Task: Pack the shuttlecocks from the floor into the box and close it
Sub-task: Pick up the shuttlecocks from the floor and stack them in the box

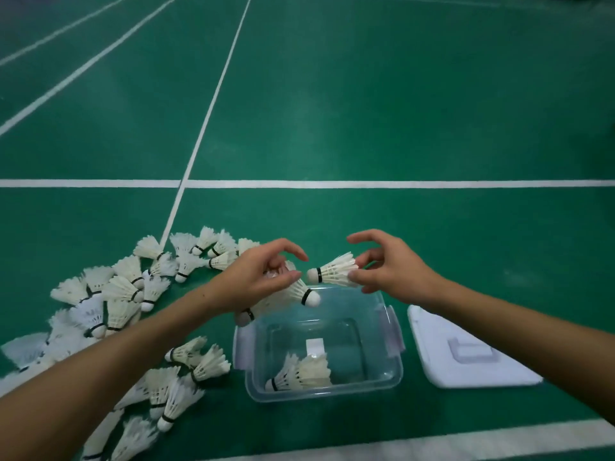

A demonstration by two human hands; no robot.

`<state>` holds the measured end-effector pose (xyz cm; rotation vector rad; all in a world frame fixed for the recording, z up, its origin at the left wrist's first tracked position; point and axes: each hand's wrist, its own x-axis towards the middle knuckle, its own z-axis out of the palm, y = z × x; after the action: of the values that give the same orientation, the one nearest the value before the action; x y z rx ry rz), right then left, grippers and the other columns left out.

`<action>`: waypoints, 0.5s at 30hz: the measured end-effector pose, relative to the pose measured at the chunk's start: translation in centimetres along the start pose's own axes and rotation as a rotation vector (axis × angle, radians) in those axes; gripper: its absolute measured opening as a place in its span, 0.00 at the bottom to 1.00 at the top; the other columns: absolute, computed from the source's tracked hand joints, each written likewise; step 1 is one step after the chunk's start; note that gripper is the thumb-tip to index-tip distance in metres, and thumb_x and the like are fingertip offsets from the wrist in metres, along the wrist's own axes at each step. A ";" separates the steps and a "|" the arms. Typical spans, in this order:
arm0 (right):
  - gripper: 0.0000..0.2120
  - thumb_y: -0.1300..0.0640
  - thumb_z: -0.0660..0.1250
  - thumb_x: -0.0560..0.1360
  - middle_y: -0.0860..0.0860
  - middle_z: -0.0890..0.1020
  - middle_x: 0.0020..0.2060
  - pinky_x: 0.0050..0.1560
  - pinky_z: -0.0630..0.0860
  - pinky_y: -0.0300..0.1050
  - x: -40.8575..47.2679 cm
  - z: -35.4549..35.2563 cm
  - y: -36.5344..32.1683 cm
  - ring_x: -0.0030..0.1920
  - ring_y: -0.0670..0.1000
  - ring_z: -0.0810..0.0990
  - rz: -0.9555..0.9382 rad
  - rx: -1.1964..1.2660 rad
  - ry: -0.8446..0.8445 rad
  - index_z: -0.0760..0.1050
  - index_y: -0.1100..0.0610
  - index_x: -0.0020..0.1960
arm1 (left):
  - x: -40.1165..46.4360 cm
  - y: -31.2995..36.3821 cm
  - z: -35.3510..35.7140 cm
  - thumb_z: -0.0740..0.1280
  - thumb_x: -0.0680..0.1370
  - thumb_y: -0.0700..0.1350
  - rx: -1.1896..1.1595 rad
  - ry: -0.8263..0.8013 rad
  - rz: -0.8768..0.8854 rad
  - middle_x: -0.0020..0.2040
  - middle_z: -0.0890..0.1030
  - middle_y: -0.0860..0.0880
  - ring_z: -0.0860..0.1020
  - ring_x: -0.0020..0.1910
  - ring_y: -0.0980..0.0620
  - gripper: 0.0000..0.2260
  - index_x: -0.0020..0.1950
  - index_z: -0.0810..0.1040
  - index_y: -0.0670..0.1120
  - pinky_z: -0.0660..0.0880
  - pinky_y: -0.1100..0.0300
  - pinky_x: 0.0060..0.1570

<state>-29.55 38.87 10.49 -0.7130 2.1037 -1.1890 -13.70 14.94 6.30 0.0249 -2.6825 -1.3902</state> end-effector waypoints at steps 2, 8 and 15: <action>0.26 0.70 0.75 0.75 0.53 0.79 0.41 0.48 0.84 0.65 -1.5 -0.5 1.6 0.37 0.52 0.80 0.020 0.020 0.046 0.74 0.55 0.69 | 0.6 0.0 1.9 0.68 0.83 0.45 -0.020 -0.102 -0.013 0.30 0.70 0.55 0.67 0.29 0.57 0.06 0.60 0.81 0.53 0.65 0.65 0.30; 0.26 0.68 0.76 0.74 0.53 0.81 0.42 0.46 0.83 0.66 -3.9 -0.4 6.3 0.36 0.51 0.80 0.085 0.014 0.104 0.74 0.53 0.68 | 1.6 -1.6 6.9 0.68 0.84 0.49 -0.039 -0.318 -0.052 0.25 0.67 0.55 0.62 0.26 0.55 0.03 0.55 0.81 0.54 0.60 0.57 0.29; 0.25 0.65 0.76 0.73 0.51 0.84 0.40 0.44 0.85 0.64 -3.9 0.7 8.0 0.35 0.49 0.81 0.106 -0.003 0.188 0.75 0.49 0.66 | 2.7 -3.3 9.6 0.72 0.79 0.61 0.132 -0.509 -0.026 0.30 0.75 0.51 0.70 0.27 0.53 0.13 0.59 0.79 0.58 0.69 0.56 0.31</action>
<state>-27.70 44.85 4.14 -0.4998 2.2667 -1.2361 -17.62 20.64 -1.60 -0.3272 -3.1869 -1.3746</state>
